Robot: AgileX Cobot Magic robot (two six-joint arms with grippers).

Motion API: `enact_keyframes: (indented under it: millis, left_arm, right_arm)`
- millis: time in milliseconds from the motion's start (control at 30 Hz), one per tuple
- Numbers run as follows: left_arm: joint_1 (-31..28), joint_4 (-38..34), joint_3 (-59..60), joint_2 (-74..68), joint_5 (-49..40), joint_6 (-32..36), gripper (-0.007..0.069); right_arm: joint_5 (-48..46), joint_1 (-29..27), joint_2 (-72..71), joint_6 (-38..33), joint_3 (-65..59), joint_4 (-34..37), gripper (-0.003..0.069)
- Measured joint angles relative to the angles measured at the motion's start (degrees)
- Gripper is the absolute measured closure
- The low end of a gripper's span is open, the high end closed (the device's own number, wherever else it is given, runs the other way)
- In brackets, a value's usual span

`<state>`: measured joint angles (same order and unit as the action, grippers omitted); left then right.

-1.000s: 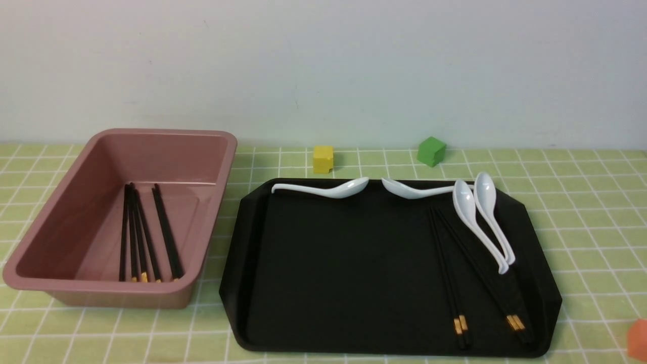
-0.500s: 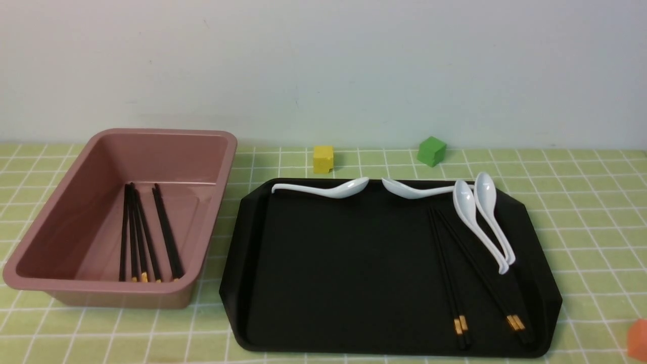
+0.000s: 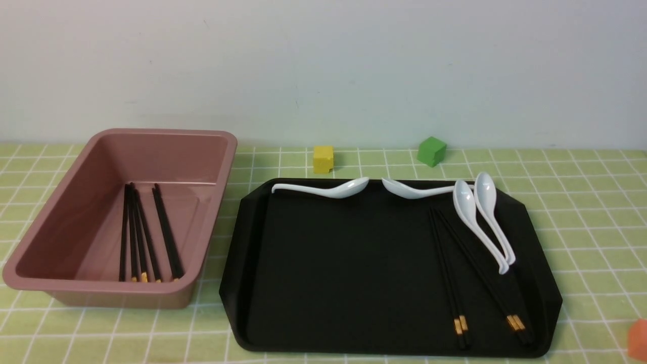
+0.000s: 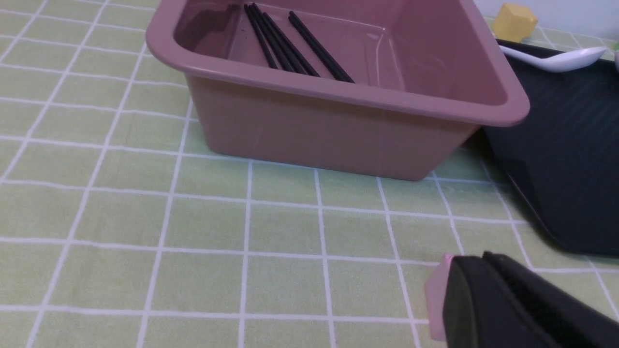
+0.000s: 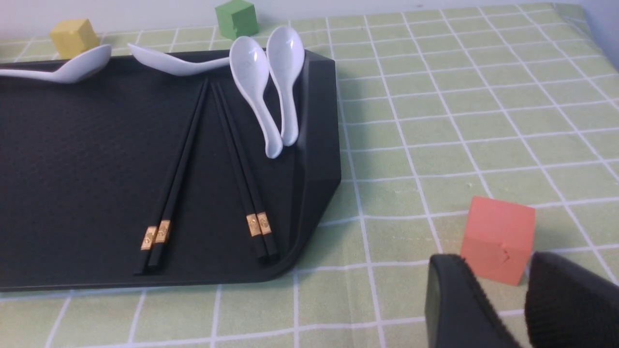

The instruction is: On green tablecloth take chopsticks from black tray and put them in box.

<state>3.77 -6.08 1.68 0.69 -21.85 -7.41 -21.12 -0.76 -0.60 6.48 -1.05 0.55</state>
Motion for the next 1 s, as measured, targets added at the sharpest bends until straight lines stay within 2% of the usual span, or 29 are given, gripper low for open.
enact_keyframes:
  millis: [1000]
  left_arm:
    - [0.0, 0.0, 0.0, 0.0, 0.0, 0.0, 0.0590]
  right_arm:
    - [0.0, 0.0, 0.0, 0.0, 0.0, 0.0, 0.0419]
